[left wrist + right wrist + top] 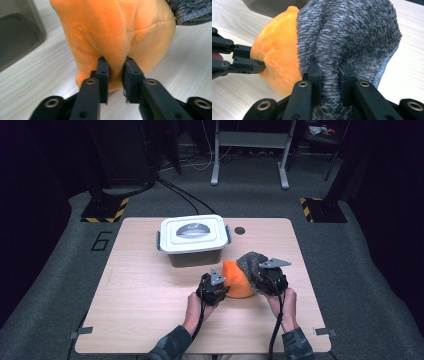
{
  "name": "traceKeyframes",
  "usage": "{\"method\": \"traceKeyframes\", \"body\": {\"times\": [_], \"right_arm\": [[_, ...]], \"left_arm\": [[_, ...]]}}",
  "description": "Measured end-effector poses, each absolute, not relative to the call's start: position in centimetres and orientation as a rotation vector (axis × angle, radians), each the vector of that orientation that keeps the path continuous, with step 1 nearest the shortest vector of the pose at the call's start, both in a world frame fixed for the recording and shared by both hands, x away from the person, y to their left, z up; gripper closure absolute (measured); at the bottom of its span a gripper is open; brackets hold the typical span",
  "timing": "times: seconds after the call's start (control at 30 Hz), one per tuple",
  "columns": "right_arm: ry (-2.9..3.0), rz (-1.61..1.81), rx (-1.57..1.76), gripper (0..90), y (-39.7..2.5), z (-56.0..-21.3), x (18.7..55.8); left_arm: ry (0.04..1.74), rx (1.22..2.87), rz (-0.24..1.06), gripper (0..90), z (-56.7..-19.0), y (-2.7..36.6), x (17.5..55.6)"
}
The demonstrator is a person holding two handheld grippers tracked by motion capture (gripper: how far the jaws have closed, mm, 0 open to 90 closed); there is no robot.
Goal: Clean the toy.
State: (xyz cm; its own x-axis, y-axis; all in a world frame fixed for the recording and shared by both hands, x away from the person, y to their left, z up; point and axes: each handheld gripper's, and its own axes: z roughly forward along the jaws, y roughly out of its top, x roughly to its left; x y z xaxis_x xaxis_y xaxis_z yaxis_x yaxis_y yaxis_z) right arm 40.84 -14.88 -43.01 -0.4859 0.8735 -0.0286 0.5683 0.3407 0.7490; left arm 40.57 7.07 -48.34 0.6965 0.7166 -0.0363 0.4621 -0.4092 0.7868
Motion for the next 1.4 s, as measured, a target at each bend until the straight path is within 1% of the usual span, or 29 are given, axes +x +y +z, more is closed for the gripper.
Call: {"method": "traceKeyframes", "body": {"times": [0.17, 0.5, 0.67, 0.77, 0.93, 1.03, 1.4], "right_arm": [[2.166, 0.975, 1.256, 75.7, -15.1, -42.4, 40.2], [2.183, 1.018, 1.177, 75.7, -14.1, -40.9, 38.8], [2.213, 1.027, 1.143, 75.6, -13.3, -40.7, 38.6], [2.245, 1.007, 1.132, 75.6, -12.8, -41.2, 38.9], [2.253, 0.974, 1.147, 75.7, -12.2, -42.1, 39.6], [2.251, 0.973, 1.156, 75.8, -12.1, -42.3, 39.7], [2.234, 0.965, 1.181, 75.8, -13.1, -42.6, 40.1]], "left_arm": [[0.912, 2.066, 0.349, 81.4, -48.0, 7.4, 40.5], [0.939, 2.011, 0.241, 81.6, -47.5, 7.5, 40.2], [0.940, 1.996, 0.194, 81.6, -47.2, 7.7, 40.1], [0.947, 2.004, 0.190, 81.5, -47.3, 7.6, 40.2], [0.953, 2.026, 0.230, 80.8, -47.6, 7.4, 40.4], [0.960, 2.019, 0.230, 80.7, -47.8, 7.5, 40.4], [0.962, 2.018, 0.235, 80.2, -48.0, 7.6, 40.5]]}}
